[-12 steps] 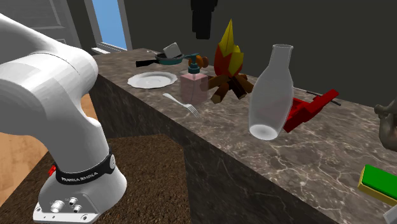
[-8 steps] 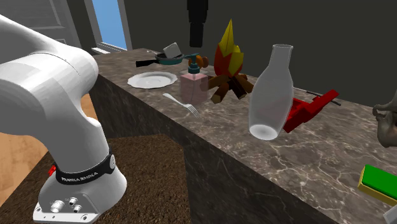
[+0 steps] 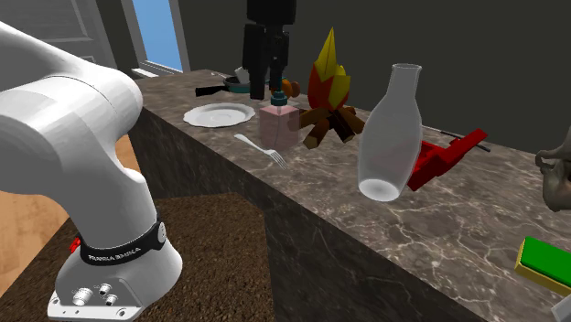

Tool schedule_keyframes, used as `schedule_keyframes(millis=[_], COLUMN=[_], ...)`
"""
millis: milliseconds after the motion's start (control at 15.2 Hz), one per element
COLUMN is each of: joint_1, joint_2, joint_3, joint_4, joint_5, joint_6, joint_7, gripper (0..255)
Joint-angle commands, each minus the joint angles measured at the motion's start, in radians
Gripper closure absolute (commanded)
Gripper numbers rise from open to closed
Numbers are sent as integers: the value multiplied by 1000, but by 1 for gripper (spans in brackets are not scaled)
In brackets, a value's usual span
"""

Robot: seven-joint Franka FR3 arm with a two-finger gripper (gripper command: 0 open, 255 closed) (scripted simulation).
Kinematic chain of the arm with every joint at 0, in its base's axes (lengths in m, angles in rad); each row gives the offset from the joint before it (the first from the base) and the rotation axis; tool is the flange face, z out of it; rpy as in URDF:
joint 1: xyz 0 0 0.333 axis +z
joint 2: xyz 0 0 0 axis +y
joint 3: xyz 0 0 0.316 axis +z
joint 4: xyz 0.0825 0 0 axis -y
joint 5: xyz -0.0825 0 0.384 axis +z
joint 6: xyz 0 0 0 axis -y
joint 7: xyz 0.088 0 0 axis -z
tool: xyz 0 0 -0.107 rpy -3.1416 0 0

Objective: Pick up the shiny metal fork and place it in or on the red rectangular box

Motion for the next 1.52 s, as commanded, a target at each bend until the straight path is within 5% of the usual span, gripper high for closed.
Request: schedule_keyframes(millis=[0, 462, 792, 1452], joint_1=[-5, -69, -172, -178], joint_2=[32, 224, 440, 488], joint_3=[77, 334, 524, 558], joint_4=[-13, 1, 62, -14], joint_5=[44, 142, 130, 131], joint_6=[37, 180, 301, 419], joint_7=[120, 501, 793, 805], gripper=[0, 0, 0, 0])
